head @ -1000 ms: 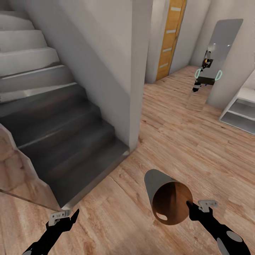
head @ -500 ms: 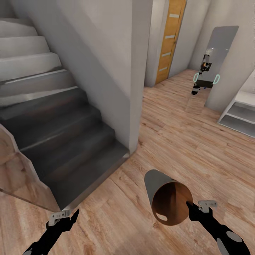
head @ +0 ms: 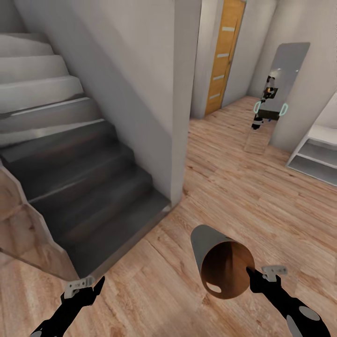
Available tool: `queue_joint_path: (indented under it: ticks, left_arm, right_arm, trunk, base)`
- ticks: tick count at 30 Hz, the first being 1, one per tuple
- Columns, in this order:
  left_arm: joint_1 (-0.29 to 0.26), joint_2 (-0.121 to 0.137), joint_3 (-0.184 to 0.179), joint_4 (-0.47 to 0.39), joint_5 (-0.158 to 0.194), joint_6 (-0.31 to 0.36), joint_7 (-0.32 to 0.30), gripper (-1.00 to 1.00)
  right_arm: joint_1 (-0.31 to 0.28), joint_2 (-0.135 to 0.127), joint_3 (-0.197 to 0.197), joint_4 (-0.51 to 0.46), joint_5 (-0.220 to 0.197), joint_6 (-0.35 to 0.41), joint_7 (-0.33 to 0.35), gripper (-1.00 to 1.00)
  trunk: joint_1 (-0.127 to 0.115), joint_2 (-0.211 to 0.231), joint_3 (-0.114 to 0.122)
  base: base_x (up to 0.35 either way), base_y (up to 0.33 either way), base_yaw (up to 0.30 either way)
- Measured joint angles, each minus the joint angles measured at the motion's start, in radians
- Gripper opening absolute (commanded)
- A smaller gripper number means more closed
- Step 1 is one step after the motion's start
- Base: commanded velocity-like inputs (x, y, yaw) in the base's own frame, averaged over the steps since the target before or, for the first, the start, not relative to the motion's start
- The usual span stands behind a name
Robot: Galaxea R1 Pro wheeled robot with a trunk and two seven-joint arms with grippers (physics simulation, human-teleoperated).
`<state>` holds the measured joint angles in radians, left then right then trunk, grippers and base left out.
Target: Put the three can of soda from the living room inside the tash can in the kitchen.
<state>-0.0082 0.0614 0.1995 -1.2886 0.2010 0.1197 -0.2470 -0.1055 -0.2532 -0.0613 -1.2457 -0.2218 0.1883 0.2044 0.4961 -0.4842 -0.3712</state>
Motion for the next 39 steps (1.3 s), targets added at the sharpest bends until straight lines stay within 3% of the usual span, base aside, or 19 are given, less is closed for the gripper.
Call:
queue_joint_path:
  ticks: [9,19,39]
  left_arm:
    - [0.000,0.001,0.000,0.000,0.000,0.000,-0.001,1.00]
    - [0.002,0.002,0.001,-0.001,0.003,-0.001,-0.007,1.00]
    - [0.002,0.006,0.001,-0.002,0.003,-0.003,-0.010,1.00]
  right_arm:
    - [0.000,0.000,0.000,0.001,0.000,-0.001,0.001,-1.00]
    - [0.000,0.000,0.004,0.002,0.000,0.005,-0.001,-1.00]
    - [0.000,0.013,-0.001,0.005,0.000,0.000,0.002,-1.00]
  trunk:
    - [-0.031,0.056,0.040]
    - [-0.031,0.056,0.044]
    - [-0.031,0.056,0.061]
  base:
    - [0.000,0.000,0.002]
    - [-0.002,0.000,0.004]
    - [-0.250,0.186,-0.150]
